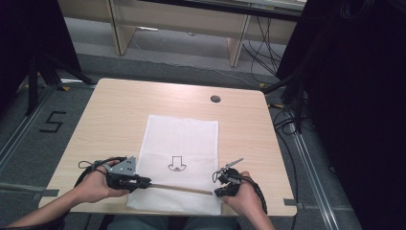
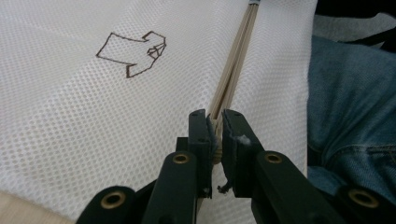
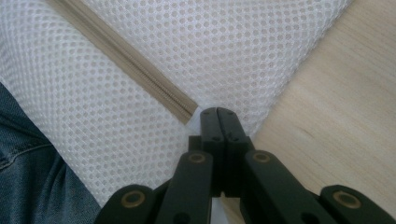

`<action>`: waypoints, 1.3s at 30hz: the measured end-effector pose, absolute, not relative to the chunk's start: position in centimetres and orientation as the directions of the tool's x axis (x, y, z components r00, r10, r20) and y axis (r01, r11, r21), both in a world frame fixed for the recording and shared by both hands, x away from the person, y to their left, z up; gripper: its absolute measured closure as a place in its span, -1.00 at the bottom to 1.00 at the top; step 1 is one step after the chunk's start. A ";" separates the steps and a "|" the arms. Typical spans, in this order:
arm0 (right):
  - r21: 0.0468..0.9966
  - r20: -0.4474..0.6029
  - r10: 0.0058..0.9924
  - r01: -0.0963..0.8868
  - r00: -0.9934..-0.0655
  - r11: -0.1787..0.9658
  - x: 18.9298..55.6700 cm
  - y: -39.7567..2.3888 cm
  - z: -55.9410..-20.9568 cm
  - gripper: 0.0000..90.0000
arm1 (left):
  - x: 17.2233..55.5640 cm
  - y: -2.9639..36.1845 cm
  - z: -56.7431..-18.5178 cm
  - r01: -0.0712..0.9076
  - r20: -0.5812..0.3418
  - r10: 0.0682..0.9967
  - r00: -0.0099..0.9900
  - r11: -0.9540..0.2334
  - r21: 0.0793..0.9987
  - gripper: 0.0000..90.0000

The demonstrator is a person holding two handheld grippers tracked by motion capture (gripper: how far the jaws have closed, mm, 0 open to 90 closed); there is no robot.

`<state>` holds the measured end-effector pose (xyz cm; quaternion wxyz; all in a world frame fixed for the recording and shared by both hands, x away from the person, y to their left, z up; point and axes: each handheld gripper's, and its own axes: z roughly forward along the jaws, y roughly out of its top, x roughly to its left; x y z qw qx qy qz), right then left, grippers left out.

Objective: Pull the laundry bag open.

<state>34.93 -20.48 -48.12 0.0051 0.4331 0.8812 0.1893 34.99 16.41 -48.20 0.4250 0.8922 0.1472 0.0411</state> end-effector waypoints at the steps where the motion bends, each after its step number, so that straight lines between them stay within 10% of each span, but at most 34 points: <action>1: 0.340 0.155 0.763 0.759 -0.627 0.555 34.9 -20.5 -48.1 1.00 | 35.0 16.4 -48.2 0.234 -0.060 0.300 0.952 -0.591 0.772 0.82; 39: 0.343 0.146 0.756 0.750 -0.638 0.566 34.9 -20.4 -48.1 1.00 | 34.9 17.5 -48.4 0.262 -0.069 0.334 0.940 -0.578 0.773 0.82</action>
